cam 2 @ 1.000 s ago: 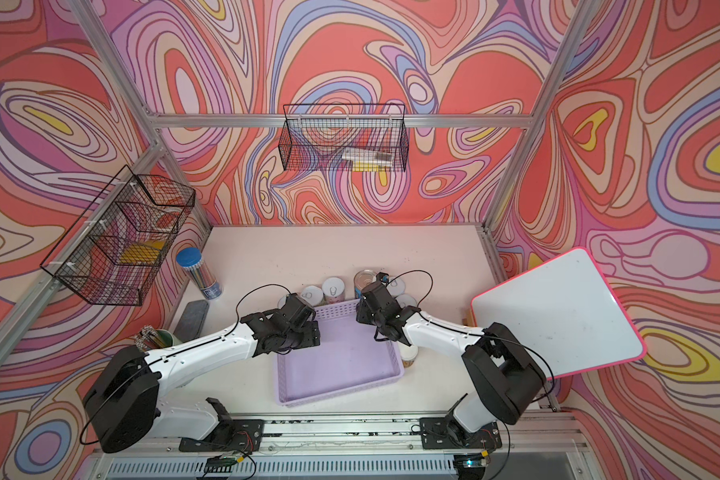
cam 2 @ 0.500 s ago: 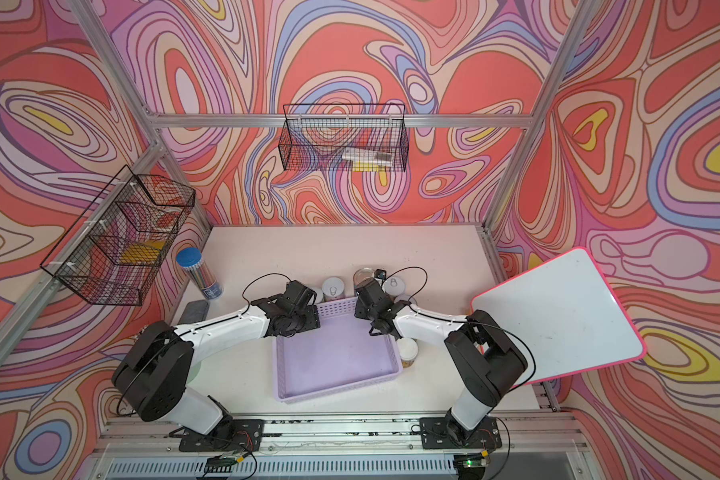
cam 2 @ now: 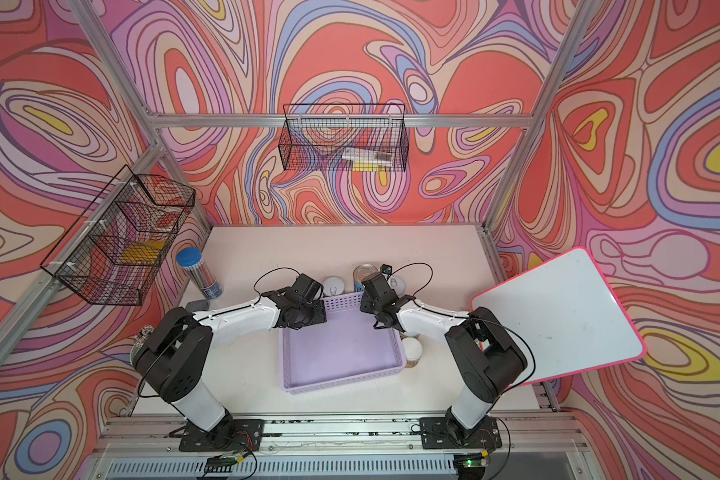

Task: Put the canned food in the basket
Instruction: Adjust the basket at the center of the board.

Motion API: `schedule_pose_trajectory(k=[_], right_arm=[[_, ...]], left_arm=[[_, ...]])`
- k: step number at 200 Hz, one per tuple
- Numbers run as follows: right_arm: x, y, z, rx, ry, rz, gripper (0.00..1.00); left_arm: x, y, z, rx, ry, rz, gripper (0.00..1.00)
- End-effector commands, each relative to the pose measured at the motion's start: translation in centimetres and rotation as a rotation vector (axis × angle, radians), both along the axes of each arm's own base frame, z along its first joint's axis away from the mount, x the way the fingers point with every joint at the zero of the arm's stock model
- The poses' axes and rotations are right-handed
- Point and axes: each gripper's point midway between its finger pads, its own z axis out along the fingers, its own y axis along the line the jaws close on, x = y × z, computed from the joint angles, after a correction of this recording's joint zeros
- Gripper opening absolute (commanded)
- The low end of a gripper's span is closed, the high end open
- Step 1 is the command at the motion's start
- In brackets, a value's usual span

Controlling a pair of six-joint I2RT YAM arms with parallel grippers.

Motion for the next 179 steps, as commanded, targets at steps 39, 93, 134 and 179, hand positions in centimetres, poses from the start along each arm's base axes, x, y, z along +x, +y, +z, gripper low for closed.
schedule_pose_trajectory(k=[39, 93, 134, 179], right_arm=[[0.1, -0.3, 1.4, 0.02, -0.018, 0.026, 0.72], [-2.9, -1.7, 6.2, 0.028, -0.072, 0.064, 0.91], [-1.8, -2.1, 9.9, -0.072, -0.114, 0.098, 0.96], [1.9, -0.7, 12.2, -0.16, -0.084, 0.153, 0.98]], left_arm=[[-0.8, -0.4, 2.3, -0.04, -0.052, -0.062, 0.83], [-3.7, 0.5, 7.6, -0.02, -0.183, -0.131, 0.93], [-3.4, 1.2, 13.0, -0.031, -0.337, -0.16, 0.99], [-2.6, 1.9, 16.7, 0.022, -0.415, -0.175, 0.99]])
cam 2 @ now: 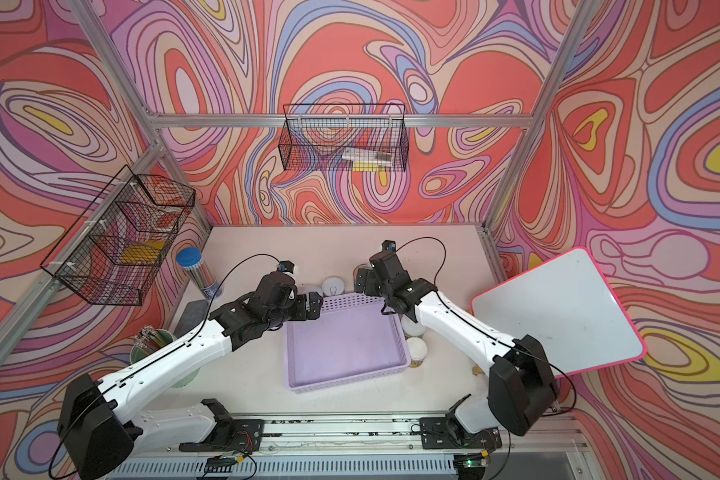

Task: Put the canned food in the basket
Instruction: Adjust the basket at the center of the board, then pick up the canned food from the center of the board.

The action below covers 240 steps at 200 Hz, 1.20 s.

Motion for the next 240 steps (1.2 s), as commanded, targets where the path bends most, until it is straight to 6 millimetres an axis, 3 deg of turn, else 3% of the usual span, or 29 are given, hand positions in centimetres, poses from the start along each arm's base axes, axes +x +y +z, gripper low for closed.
schedule_pose_trajectory(k=[1, 47, 52, 90, 132, 180, 240], right_arm=[[1.3, -0.4, -0.2, -0.108, 0.047, 0.029, 0.98], [5.2, 0.4, -0.2, -0.154, 0.105, 0.051, 0.98], [5.8, 0.5, -1.2, -0.168, 0.131, 0.049, 0.98], [8.3, 0.2, -2.6, -0.175, 0.189, 0.042, 0.98], [10.2, 0.5, -4.3, -0.193, 0.259, 0.056, 0.98], [11.1, 0.5, -6.0, -0.229, 0.319, 0.058, 0.98], [10.4, 0.0, -7.7, -0.286, 0.396, 0.066, 0.98]], left_arm=[[0.3, 0.8, 1.9, 0.061, -0.051, -0.012, 0.99], [1.0, 0.8, 3.3, 0.05, -0.114, -0.053, 0.99], [1.2, 0.8, 3.5, 0.055, -0.123, -0.056, 0.99], [1.7, 1.0, 3.0, 0.1, -0.127, -0.072, 0.99], [1.8, 0.6, 2.1, -0.042, -0.052, -0.116, 0.99], [2.5, 0.9, 1.4, -0.233, 0.026, -0.119, 0.99], [3.3, 0.9, 0.9, -0.318, 0.062, -0.105, 0.99]])
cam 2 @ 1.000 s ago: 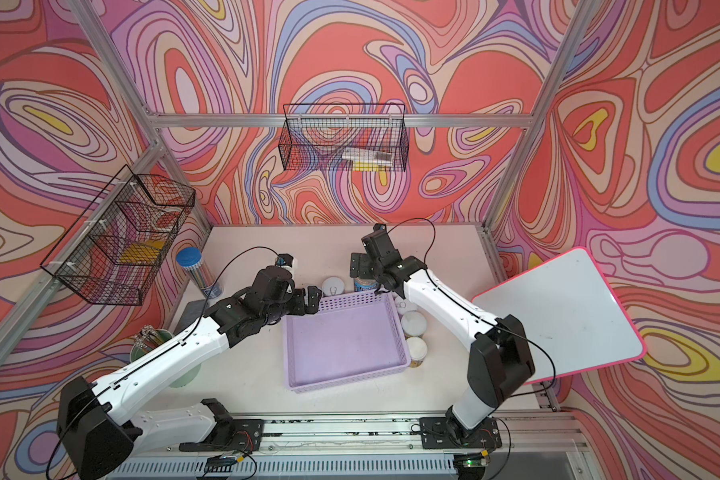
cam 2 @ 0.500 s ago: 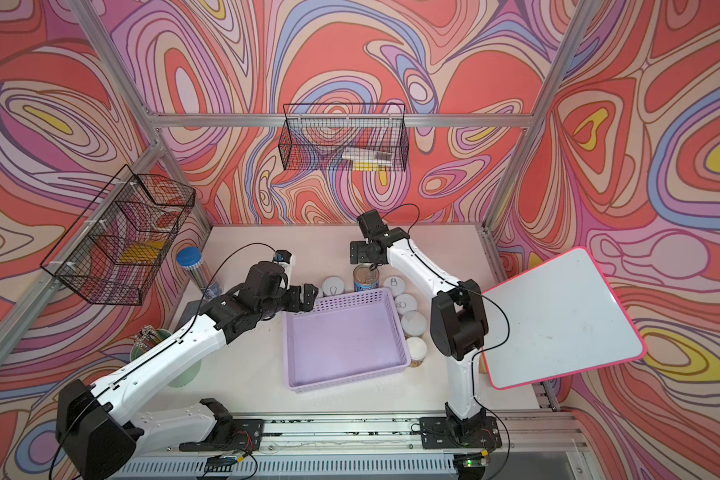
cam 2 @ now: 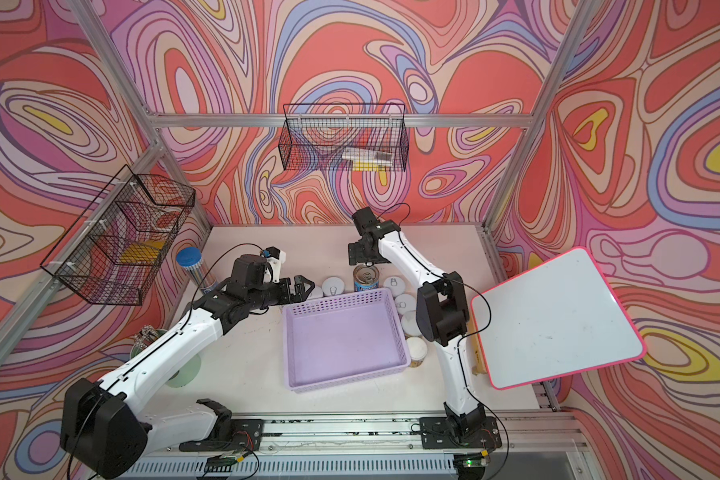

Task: Put the canned food in the basket
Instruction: Pick up the canned food from the center of the board.

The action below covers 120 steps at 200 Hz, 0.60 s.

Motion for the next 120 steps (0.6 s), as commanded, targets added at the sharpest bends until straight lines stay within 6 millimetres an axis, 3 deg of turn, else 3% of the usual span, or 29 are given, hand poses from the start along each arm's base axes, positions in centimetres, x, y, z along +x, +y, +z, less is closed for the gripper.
schedule_pose_trajectory(k=[1, 73, 120], right_arm=[[-0.6, -0.6, -0.9, -0.042, 0.052, 0.007, 0.98], [-1.6, -0.6, -2.4, -0.056, 0.117, 0.039, 0.98], [-1.9, 1.1, -2.0, 0.024, 0.13, 0.095, 0.98]], left_arm=[[0.3, -0.8, 0.1, -0.078, 0.011, -0.021, 0.99], [0.2, -0.8, -0.8, -0.079, 0.029, -0.024, 0.99], [0.1, -0.9, -1.2, -0.076, 0.038, -0.029, 0.99]])
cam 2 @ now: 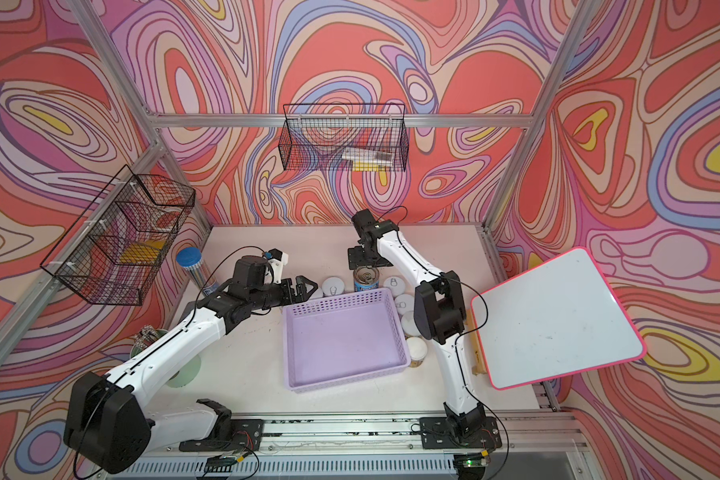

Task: Put the canned food in the basket
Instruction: Pick up the canned food from the center of the board.

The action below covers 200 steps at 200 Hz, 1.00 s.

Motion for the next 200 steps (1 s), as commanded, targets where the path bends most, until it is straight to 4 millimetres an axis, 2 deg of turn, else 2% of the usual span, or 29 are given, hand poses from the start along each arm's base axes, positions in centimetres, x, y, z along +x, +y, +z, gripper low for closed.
schedule_pose_trajectory(k=[1, 102, 140, 200], right_arm=[[-0.8, 0.6, -0.7, 0.021, 0.051, 0.042, 0.98], [-3.5, 0.1, -0.5, -0.04, 0.085, 0.072, 0.98], [-3.9, -0.3, -0.1, -0.074, 0.071, 0.07, 0.98], [-4.1, 0.1, 0.1, -0.079, 0.071, 0.083, 0.89]], left_arm=[[0.1, -0.2, -0.3, -0.015, 0.005, -0.006, 0.99], [0.0, -0.1, -1.0, -0.01, 0.029, -0.005, 0.99], [0.0, -0.5, -1.2, -0.023, 0.038, -0.015, 0.99], [-0.1, -0.3, -1.4, -0.017, 0.039, -0.014, 0.99]])
